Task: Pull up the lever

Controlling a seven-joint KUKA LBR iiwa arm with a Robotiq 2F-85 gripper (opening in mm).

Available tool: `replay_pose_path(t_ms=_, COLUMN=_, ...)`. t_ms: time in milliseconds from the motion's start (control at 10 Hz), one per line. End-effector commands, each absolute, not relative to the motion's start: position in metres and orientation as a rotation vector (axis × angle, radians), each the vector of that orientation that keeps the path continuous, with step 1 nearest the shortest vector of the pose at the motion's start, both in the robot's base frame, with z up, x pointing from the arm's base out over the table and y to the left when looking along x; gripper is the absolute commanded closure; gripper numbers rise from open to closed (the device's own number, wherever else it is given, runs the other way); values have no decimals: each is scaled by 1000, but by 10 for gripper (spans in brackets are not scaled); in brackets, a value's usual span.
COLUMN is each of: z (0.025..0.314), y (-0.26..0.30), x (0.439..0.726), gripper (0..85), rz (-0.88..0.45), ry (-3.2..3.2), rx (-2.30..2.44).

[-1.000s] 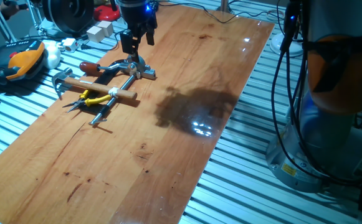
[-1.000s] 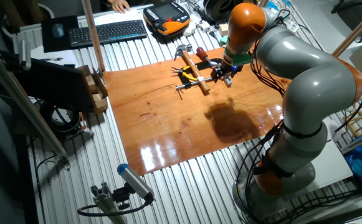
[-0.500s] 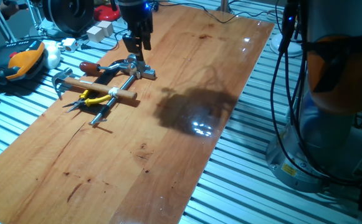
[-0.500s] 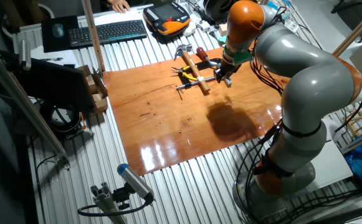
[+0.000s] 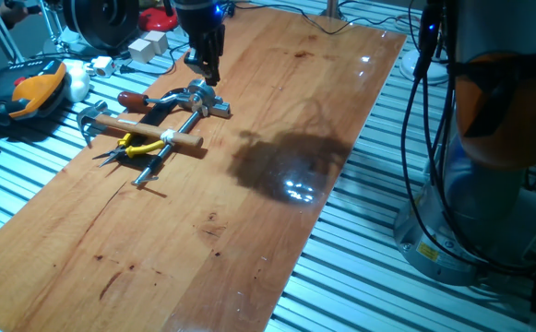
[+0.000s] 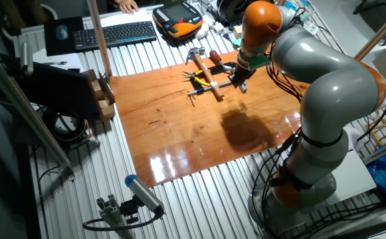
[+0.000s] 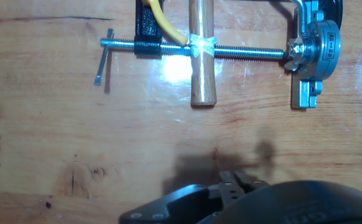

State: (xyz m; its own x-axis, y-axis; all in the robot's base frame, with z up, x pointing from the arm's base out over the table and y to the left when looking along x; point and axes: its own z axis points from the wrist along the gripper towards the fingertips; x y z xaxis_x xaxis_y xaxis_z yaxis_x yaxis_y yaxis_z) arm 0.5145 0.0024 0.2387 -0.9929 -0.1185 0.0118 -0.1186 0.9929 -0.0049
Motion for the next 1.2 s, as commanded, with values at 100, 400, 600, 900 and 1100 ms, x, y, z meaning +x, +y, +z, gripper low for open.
replay_pose_path(t_ms=100, z=239, y=2, x=515, gripper=850, rz=7, ry=-3135, rx=181)
replay_pose_path(t_ms=400, z=240, y=3, x=517, gripper=850, rz=18, ry=-3153, rx=173)
replay_pose_path(t_ms=600, z=239, y=1, x=519, gripper=850, rz=29, ry=-3166, rx=167)
replay_pose_path(t_ms=900, z=232, y=-1, x=525, gripper=850, rz=44, ry=-3213, rx=140)
replay_pose_path(t_ms=1100, z=226, y=-6, x=532, gripper=850, rz=38, ry=-3230, rx=134)
